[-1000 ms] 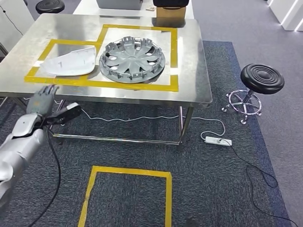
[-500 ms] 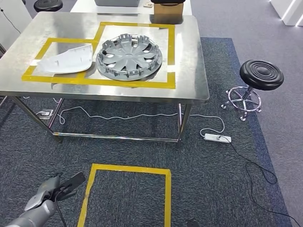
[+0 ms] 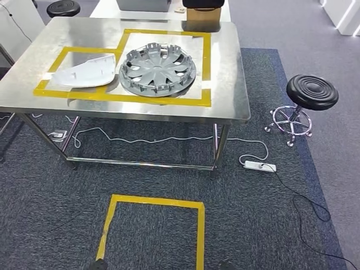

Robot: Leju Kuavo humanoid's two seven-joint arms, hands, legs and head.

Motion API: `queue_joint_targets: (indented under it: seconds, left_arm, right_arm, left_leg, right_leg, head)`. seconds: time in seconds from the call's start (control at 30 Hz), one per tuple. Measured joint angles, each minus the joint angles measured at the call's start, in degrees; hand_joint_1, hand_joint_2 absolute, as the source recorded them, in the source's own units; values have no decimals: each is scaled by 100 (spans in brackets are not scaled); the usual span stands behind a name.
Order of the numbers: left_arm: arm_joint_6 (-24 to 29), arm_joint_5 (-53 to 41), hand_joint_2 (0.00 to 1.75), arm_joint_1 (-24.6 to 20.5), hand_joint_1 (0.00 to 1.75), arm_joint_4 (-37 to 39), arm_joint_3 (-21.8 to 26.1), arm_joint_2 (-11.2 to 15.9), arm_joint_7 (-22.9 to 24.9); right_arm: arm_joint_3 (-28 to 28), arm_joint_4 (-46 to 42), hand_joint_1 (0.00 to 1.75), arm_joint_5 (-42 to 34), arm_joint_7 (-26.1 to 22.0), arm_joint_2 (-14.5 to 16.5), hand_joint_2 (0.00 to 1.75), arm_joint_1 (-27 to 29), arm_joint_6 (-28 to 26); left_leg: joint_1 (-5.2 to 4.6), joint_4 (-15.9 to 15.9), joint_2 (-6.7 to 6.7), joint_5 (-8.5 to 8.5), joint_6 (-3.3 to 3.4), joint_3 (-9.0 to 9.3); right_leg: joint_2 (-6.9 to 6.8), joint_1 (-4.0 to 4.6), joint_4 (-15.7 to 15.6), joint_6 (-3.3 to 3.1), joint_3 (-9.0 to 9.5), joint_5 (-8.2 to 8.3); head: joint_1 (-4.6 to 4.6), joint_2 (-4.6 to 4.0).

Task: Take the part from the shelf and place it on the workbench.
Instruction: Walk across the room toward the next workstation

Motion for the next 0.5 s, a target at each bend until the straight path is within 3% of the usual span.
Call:
queue_joint_targets:
  seconds: [0.1,0.13,0.17,0.2,0.27,0.33,0.4,0.47,0.5]
  left_arm:
    - [73,-1,0,54,0,15,145,-125,-67]
    - [143,-17,0,67,0,17,179,-141,-132]
    - [213,-40,0,69,0,19,198,-155,-200]
    - [269,-62,0,58,0,19,208,-160,-255]
    - [324,-89,0,2,0,20,234,-156,-308]
    - [353,-106,0,-48,0,20,277,-144,-333]
    - [385,-115,87,-67,0,20,309,-147,-366]
    - [418,-107,175,-69,0,21,324,-163,-438]
    - [438,-96,175,-74,0,22,337,-172,-491]
  right_arm:
    - [0,0,0,-10,25,-5,0,26,33]
    - [0,0,0,-17,36,-8,0,37,40]
    - [-1,0,0,-26,42,-12,0,45,44]
    - [-1,0,0,-32,46,-17,0,50,46]
    - [0,1,0,-41,49,-22,0,49,55]
    - [0,2,0,-50,49,-20,0,48,71]
    - [-1,2,0,-70,58,-21,0,55,80]
    - [-2,2,0,-93,70,-23,0,54,85]
    - [-2,2,0,-102,74,-23,0,53,88]
  left_leg:
    - [36,-39,-65,50,-20,-21]
    - [53,-38,-96,63,-41,-36]
    - [80,-34,-139,78,-73,-53]
    - [114,-23,-193,91,-113,-73]
    - [172,58,-324,92,-232,-144]
    - [190,148,-436,91,-352,-227]
    - [208,148,-526,131,-434,-271]
    - [218,228,-437,85,-467,-333]
    - [206,418,-328,-34,-462,-427]
  right_leg:
    - [7,-59,966,88,-366,-581]
    - [6,-84,1156,117,-412,-650]
    - [9,-113,1137,153,-354,-614]
    - [25,-149,922,196,-195,-500]
    - [233,-242,235,299,247,-288]
    - [407,-285,-90,246,461,-255]
    - [344,-258,-40,80,440,-265]
    - [224,-233,-27,-33,426,-241]
    - [155,-222,-34,-81,423,-229]
  head:
    - [12,0]
    - [10,0]
    - [10,0]
    - [12,0]
    - [36,0]
    - [60,0]
    - [55,0]
    - [33,0]
    - [13,0]
